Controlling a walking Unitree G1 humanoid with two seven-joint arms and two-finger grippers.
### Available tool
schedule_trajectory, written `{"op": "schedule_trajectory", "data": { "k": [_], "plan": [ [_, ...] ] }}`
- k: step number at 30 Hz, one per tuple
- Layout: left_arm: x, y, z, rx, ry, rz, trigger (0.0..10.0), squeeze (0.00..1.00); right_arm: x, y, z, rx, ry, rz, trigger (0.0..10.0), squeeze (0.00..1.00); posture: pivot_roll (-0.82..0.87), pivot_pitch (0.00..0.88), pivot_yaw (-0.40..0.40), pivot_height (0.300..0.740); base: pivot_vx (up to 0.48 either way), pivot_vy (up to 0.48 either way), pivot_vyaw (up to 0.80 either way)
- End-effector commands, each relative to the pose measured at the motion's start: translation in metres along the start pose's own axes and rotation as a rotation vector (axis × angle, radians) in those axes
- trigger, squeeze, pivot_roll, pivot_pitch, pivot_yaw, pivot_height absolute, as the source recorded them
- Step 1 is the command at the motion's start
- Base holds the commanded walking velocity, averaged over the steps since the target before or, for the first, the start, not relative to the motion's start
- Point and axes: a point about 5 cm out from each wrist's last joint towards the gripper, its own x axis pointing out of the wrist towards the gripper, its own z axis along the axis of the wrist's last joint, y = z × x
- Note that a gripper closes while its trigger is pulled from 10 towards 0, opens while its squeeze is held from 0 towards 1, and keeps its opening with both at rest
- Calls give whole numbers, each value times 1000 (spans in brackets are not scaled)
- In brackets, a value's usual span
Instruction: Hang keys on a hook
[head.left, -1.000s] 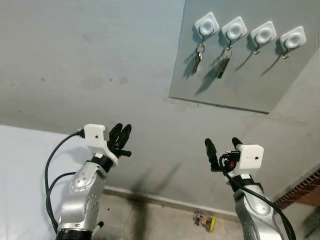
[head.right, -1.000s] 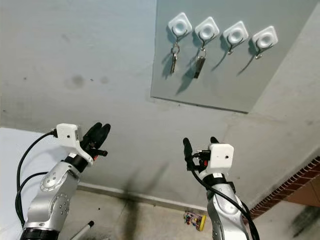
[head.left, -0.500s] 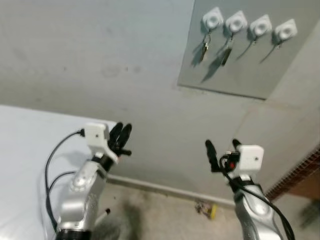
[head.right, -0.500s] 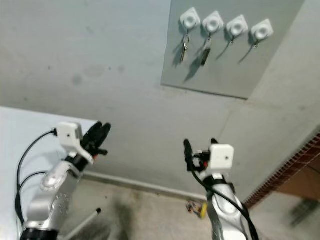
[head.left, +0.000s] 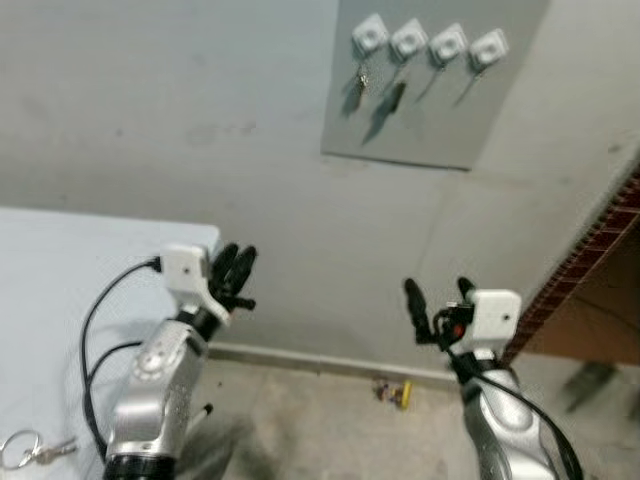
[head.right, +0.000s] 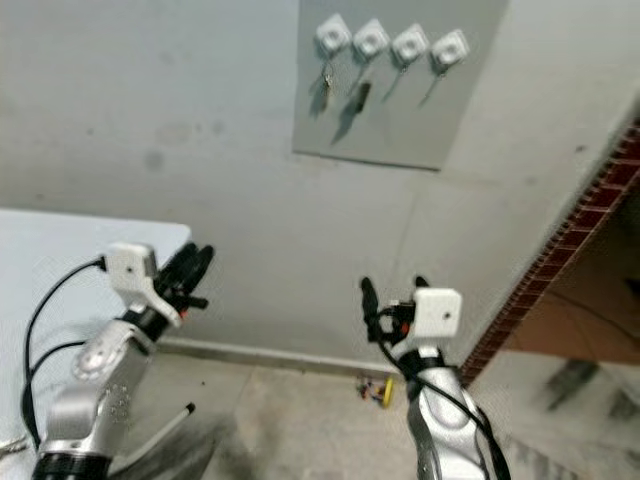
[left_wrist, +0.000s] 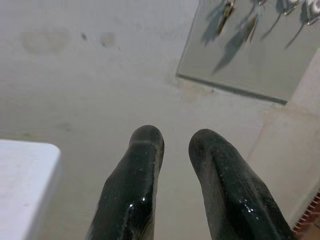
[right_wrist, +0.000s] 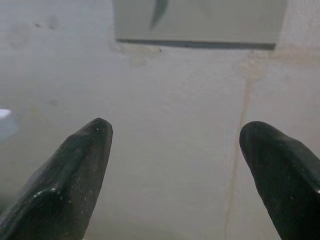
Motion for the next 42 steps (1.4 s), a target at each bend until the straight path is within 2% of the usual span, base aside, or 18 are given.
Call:
{"op": "schedule_trajectory", "data": {
  "k": [1,2,19,42],
  "plan": [
    [3,-6,2,0,-6,-19,10000,0,0,-4,3,-8,-5,-12,10000,0,-80,0,-28,740,0,0,0],
    [3,-5,2,5,-2,-14,10000,0,0,-5,4,-35,-4,-15,10000,0,-80,0,-28,740,0,0,0],
    [8,-3,4,22,-1,-3,10000,0,5,-6,4,-31,1,-17,10000,0,-76,7,-25,740,0,0,764],
    [12,-4,8,4,-14,-13,10000,0,12,-7,5,-49,1,-8,10000,0,-68,2,-28,740,0,0,800]
  ]
}}
